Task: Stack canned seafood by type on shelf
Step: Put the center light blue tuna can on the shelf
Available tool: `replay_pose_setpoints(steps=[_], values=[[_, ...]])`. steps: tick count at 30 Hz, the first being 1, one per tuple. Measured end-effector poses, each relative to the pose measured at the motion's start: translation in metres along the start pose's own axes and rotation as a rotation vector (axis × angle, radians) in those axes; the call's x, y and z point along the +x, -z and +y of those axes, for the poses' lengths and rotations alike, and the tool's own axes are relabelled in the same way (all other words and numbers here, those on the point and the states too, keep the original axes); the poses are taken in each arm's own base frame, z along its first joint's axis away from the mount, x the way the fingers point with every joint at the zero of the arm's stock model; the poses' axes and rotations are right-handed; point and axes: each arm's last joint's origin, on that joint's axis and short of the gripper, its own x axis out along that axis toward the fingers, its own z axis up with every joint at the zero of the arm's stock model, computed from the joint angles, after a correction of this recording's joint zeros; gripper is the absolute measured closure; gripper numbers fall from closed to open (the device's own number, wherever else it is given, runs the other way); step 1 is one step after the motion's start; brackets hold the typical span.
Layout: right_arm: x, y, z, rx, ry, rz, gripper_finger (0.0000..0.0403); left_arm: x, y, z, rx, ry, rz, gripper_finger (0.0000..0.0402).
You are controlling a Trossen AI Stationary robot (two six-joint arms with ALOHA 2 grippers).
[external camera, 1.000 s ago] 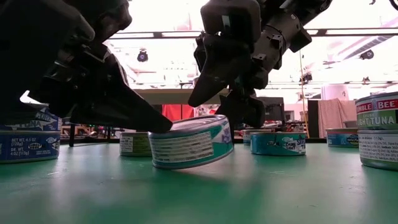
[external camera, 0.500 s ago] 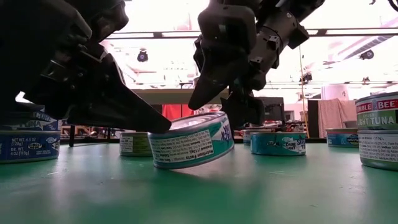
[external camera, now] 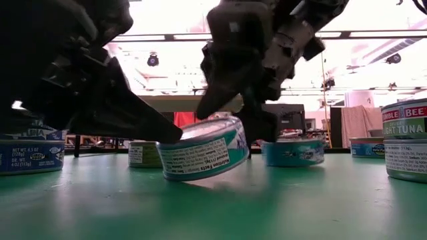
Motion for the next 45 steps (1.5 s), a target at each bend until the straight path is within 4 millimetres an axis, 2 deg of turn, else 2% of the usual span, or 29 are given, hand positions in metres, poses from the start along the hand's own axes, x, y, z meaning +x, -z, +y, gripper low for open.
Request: replay_pose_setpoints(steps=[7,10,14,15,18,21,28,31,34,39,45], values=[[0.0,-0.006,0.008,-0.03,-0.051,0.004,0.0133,-0.003,0.002,-0.002,0.043,-0.015,-0.024,0.0401],[-0.001,-0.009,0.012,-0.048,-0.047,0.015,0.0178,-0.003,0.002,-0.001,0.06,-0.016,-0.024,0.0401],[-0.003,-0.011,0.015,-0.069,-0.027,0.01,0.0269,-0.003,0.001,0.0,0.069,-0.021,-0.026,0.0401],[-0.003,-0.012,0.015,-0.073,-0.027,0.009,0.0276,-0.003,0.001,0.0,0.068,-0.026,-0.031,0.0401],[-0.005,-0.014,0.018,-0.11,-0.017,0.017,0.0274,-0.007,-0.004,0.0,0.092,-0.037,-0.058,0.0401],[-0.016,-0.013,0.025,-0.16,0.029,0.09,0.0274,-0.014,-0.01,0.001,0.146,-0.044,-0.074,0.04],[-0.052,-0.009,0.073,-0.396,0.235,0.065,0.0274,-0.031,-0.04,0.003,0.186,-0.033,-0.132,0.0386],[-0.066,0.001,0.094,-0.534,0.324,0.015,0.0274,-0.04,-0.055,0.005,0.203,-0.027,-0.165,0.0384],[-0.074,0.018,0.114,-0.749,0.445,-0.073,0.0274,-0.05,-0.071,0.009,0.207,-0.028,-0.199,0.0384],[-0.069,0.052,0.127,-1.056,0.695,-0.125,0.0274,-0.08,-0.105,0.019,0.288,-0.083,-0.294,0.0384],[-0.06,0.085,0.137,-1.184,0.838,-0.268,0.0274,-0.111,-0.133,0.035,0.479,-0.126,-0.353,0.0372]])
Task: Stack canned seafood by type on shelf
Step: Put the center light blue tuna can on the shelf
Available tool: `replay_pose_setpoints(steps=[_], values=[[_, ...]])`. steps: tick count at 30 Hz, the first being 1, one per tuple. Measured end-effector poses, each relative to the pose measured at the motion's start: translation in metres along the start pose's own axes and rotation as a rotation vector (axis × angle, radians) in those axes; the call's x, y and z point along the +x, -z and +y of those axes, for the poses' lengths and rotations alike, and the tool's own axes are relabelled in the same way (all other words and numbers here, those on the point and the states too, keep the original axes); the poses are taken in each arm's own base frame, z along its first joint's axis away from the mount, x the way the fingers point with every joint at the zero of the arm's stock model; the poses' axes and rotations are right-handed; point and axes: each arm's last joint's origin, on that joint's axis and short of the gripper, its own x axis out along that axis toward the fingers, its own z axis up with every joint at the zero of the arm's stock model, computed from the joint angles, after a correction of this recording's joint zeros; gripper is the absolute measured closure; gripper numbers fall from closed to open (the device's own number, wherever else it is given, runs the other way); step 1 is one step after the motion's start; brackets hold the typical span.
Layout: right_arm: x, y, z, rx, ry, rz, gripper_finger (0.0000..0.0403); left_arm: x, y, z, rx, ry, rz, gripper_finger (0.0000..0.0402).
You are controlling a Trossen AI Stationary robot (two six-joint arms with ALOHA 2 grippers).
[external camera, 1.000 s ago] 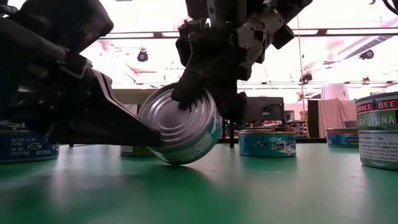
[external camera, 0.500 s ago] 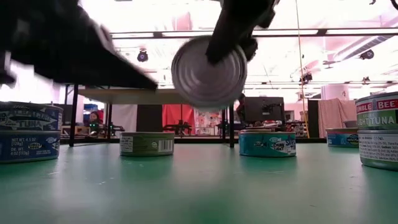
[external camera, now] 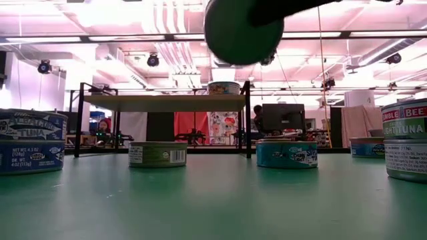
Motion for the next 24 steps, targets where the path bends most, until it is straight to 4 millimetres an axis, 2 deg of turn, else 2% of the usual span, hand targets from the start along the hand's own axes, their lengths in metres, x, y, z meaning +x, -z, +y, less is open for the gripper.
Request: replay_pose_setpoints(steps=[3,6,14,17,20,24], values=[[-0.012,0.0,0.014,-0.103,0.095,-0.039,0.0274,-0.002,-0.003,0.001,0.136,0.099,-0.045,0.0353],[-0.019,-0.004,0.02,-0.147,0.1,-0.081,0.0274,0.0,-0.004,0.0,0.181,0.167,-0.082,0.0318],[-0.014,-0.004,0.016,-0.153,0.116,-0.075,0.0274,0.01,-0.013,-0.006,0.204,0.172,-0.14,0.0174],[-0.012,-0.004,0.014,-0.153,0.12,-0.07,0.0274,0.018,-0.009,-0.012,0.254,0.174,-0.13,0.0131],[-0.012,-0.005,0.013,-0.15,0.122,-0.073,0.0274,0.029,-0.004,-0.015,0.264,0.158,-0.11,0.011],[-0.012,-0.005,0.013,-0.146,0.12,-0.077,0.0274,0.045,0.003,-0.015,0.257,0.124,-0.089,0.0111]])
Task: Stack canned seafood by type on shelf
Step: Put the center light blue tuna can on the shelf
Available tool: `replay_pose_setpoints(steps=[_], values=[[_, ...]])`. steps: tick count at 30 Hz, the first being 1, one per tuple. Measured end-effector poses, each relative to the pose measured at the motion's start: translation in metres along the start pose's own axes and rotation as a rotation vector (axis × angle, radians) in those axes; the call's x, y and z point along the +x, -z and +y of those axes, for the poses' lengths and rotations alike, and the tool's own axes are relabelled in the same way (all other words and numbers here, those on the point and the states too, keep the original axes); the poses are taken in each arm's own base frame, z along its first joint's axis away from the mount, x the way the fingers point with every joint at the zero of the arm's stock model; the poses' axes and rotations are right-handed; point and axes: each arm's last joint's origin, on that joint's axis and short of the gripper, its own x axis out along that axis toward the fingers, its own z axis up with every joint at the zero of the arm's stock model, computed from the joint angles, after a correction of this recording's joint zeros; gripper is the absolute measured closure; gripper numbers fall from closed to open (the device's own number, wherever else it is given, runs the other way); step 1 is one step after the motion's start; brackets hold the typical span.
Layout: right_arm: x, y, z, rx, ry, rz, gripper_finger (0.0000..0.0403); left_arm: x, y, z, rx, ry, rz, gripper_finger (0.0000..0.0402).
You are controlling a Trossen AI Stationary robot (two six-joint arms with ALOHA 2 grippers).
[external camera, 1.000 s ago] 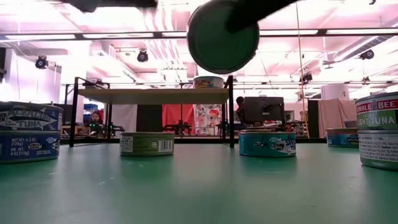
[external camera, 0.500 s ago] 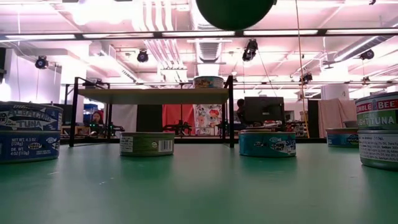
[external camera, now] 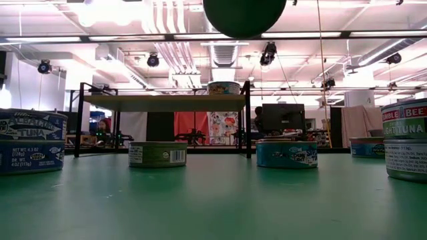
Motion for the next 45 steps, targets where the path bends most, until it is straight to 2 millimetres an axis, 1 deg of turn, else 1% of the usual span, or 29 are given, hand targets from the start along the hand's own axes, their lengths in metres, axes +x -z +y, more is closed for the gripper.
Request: replay_pose_setpoints(steps=[5,9,12,17,20,23,27,31,32,34,36,39,42,45], values=[[0.0,0.0,0.0,0.0,-0.005,-0.002,0.0274,0.01,0.005,0.004,-0.002,-0.022,0.01,0.0123],[0.0,0.0,0.0,0.0,-0.008,-0.002,0.0274,0.015,0.007,0.006,-0.019,0.032,-0.029,0.0136],[0.0,0.0,0.0,0.0,-0.008,-0.003,0.0274,0.019,0.009,0.008,-0.023,0.042,-0.032,0.0154],[0.0,0.0,0.0,0.0,-0.004,-0.001,0.0274,0.024,0.013,0.012,-0.024,0.06,-0.035,0.0198],[0.001,0.0,0.0,-0.01,0.004,0.003,0.0274,0.026,0.015,0.013,-0.013,0.063,-0.032,0.0236],[0.004,0.002,-0.002,-0.025,-0.006,0.008,0.0274,0.028,0.017,0.014,0.048,0.072,-0.026,0.0274],[0.011,0.005,-0.007,-0.054,0.011,0.035,0.0274,0.03,0.019,0.016,0.121,0.044,-0.006,0.0276],[0.018,0.008,-0.011,-0.055,0.021,0.057,0.027,0.031,0.023,0.019,0.149,0.006,0.043,0.0276],[0.019,0.007,-0.012,-0.032,0.035,0.056,0.0255,0.03,0.023,0.02,0.146,-0.006,0.049,0.0276],[0.02,0.004,-0.017,0.028,0.045,0.039,0.0207,0.03,0.024,0.024,0.135,-0.036,0.061,0.0276],[0.02,0.005,-0.022,0.042,0.062,0.046,0.0161,0.029,0.023,0.028,0.129,-0.076,0.087,0.0277],[0.016,0.006,-0.03,0.07,0.06,0.041,0.0109,0.026,0.023,0.032,0.135,-0.129,0.134,0.0277],[0.007,0.006,-0.043,0.092,0.069,0.033,0.0079,0.023,0.023,0.041,0.134,-0.183,0.183,0.0277],[-0.003,0.009,-0.056,0.119,0.066,0.036,0.0066,0.018,0.026,0.054,0.123,-0.269,0.278,0.0277]])
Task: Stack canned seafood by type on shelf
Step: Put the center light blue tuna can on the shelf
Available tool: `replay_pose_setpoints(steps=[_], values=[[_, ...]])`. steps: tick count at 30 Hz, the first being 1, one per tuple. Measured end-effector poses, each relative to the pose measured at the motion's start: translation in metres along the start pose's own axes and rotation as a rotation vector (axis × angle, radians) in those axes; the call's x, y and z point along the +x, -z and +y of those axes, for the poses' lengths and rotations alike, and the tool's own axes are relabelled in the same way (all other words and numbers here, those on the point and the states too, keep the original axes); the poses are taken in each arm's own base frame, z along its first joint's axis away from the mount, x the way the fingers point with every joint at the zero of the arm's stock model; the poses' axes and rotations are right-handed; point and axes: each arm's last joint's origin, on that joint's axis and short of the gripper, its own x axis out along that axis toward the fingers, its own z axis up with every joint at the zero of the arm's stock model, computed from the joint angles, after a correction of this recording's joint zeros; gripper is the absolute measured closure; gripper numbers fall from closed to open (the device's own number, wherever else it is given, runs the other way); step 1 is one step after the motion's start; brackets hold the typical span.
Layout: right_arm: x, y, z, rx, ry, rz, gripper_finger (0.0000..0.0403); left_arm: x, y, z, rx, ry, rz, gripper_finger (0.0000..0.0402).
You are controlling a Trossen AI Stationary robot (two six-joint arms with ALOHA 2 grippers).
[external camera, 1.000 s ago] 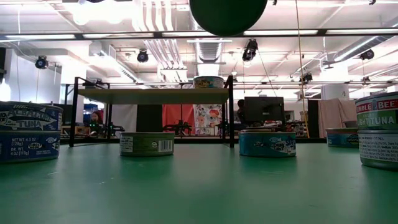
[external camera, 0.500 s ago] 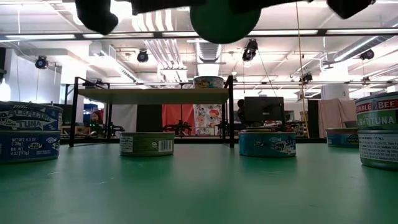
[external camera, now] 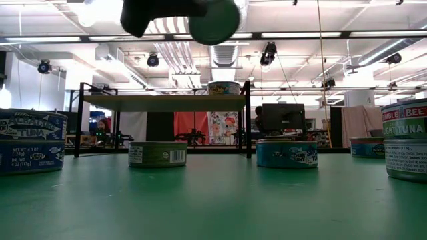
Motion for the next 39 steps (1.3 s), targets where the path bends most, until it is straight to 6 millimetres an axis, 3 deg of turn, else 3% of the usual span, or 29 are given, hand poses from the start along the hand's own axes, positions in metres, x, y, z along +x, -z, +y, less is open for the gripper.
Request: replay_pose_setpoints(steps=[6,11,17,23,30,39], values=[[-0.014,0.009,-0.026,0.083,0.004,0.036,0.0067,0.002,0.028,0.026,0.042,-0.092,0.23,0.0277],[-0.016,0.013,-0.031,0.1,0.001,0.049,0.0079,0.005,0.065,0.052,-0.001,-0.098,0.4,0.0277],[-0.005,0.019,-0.033,0.089,0.015,0.083,0.0088,0.016,0.104,0.071,0.058,0.064,0.577,0.0277],[0.011,0.03,-0.039,0.103,0.02,0.132,0.0079,0.021,0.113,0.083,0.206,0.087,0.605,0.0277],[0.025,0.04,-0.043,0.116,0.005,0.172,0.0072,0.018,0.117,0.092,0.229,0.102,0.602,0.0277],[0.035,0.044,-0.049,0.142,-0.031,0.186,0.0089,0.033,0.148,0.093,0.198,0.074,0.708,0.0278]])
